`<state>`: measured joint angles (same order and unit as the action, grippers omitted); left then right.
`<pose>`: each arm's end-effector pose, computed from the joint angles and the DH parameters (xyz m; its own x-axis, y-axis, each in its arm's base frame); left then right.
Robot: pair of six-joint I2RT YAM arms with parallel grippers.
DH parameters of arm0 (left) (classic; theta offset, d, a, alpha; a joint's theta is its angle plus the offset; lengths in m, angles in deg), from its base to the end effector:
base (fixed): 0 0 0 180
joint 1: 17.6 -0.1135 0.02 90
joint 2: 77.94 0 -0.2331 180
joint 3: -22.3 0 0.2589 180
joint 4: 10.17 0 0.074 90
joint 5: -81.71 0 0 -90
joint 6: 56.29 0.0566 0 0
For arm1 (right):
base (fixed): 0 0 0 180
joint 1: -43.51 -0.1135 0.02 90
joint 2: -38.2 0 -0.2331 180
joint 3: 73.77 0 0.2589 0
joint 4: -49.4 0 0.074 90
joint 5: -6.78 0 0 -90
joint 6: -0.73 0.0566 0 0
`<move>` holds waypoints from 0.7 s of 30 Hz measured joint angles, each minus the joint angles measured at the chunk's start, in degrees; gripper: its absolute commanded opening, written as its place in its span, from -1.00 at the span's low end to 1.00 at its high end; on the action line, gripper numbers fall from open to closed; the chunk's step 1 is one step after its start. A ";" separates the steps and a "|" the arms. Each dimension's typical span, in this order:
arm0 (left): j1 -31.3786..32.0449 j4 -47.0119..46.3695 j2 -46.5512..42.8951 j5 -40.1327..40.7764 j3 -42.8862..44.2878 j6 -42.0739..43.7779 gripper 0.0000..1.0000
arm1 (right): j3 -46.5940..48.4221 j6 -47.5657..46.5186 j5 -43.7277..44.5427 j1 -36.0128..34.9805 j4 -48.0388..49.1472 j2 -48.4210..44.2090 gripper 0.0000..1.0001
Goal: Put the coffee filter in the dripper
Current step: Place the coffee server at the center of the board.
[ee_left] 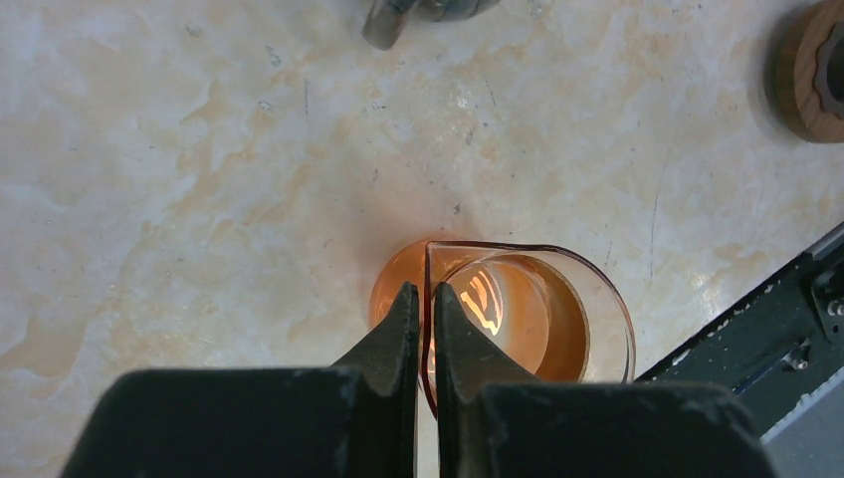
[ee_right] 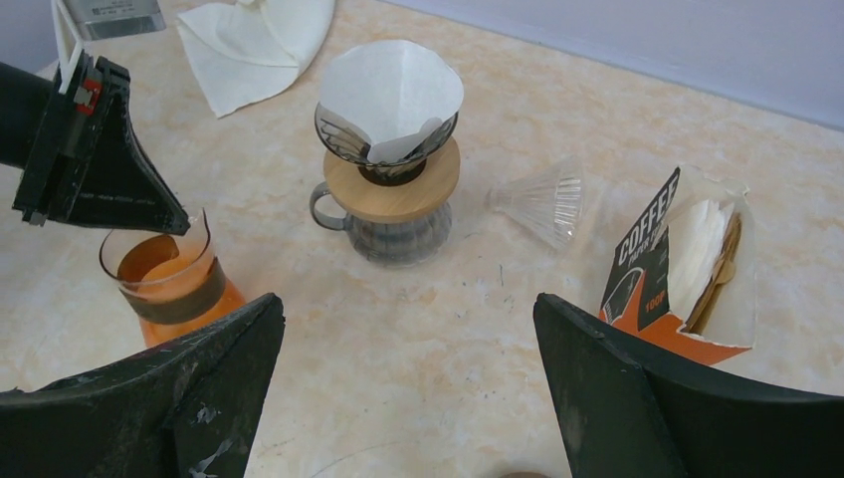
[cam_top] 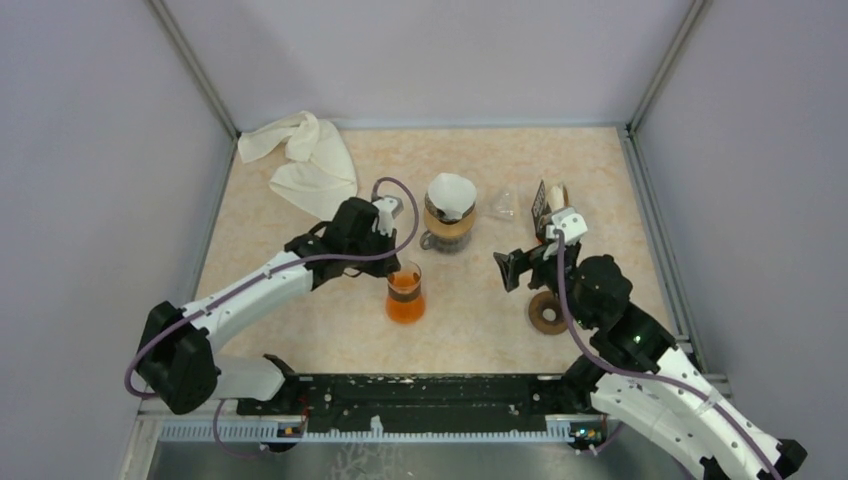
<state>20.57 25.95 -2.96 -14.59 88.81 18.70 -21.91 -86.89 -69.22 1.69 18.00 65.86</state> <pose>0.2386 -0.1955 0.2091 -0.7081 0.2292 -0.6679 0.5097 0.8205 -0.2588 0.1415 0.1082 0.3117 -0.1128 -0.0468 -0.9925 -0.4638 0.8859 0.0109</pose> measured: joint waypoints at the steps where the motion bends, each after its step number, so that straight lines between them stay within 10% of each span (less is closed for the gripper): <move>1: 1.01 0.07 -0.11 0.61 -0.24 -0.02 -1.00 | 0.26 0.37 -0.11 0.00 -0.50 0.50 0.92; 21: 9.09 -6.08 -5.90 8.57 -7.72 -9.42 -0.74 | 3.32 16.28 1.81 0.00 -11.06 13.46 0.98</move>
<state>29.66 19.87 -8.86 -6.02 81.09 9.28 -18.59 -70.61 -67.40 1.69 6.94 79.32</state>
